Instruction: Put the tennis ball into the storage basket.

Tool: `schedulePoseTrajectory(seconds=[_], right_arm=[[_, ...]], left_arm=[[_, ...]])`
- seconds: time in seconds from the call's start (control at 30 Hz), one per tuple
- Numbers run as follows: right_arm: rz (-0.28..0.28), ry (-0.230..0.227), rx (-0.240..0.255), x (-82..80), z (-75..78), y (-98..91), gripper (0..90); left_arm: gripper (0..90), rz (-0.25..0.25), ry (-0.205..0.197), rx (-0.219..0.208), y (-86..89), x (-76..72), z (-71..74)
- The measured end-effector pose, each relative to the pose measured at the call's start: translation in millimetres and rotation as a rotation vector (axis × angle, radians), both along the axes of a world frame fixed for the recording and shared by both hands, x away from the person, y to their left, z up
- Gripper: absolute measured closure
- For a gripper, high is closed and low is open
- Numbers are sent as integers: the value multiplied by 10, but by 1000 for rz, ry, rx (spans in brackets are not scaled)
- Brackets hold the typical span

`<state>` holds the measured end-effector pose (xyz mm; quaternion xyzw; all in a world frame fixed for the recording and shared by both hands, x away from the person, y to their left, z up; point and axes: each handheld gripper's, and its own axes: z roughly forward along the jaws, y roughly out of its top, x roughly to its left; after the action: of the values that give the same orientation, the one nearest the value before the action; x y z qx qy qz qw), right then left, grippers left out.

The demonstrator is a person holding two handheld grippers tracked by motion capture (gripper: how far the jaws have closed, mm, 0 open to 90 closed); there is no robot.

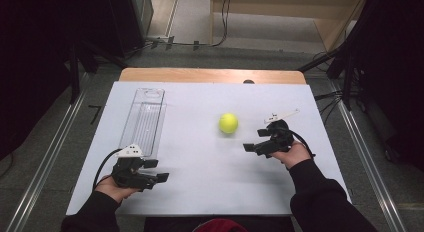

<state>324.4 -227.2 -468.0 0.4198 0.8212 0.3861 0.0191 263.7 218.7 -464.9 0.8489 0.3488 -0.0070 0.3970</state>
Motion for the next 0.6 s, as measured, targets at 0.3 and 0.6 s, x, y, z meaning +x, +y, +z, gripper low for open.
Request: schedulePoseTrajectory(seconds=[0.3, 0.6], right_arm=[[0, -4, 4, 60, 46, 30, 65], [5, -5, -1, 139, 107, 89, 64]], left_arm=[[296, 0, 0, 0, 1, 0, 1], [296, 0, -1, -2, 1, 0, 0]])
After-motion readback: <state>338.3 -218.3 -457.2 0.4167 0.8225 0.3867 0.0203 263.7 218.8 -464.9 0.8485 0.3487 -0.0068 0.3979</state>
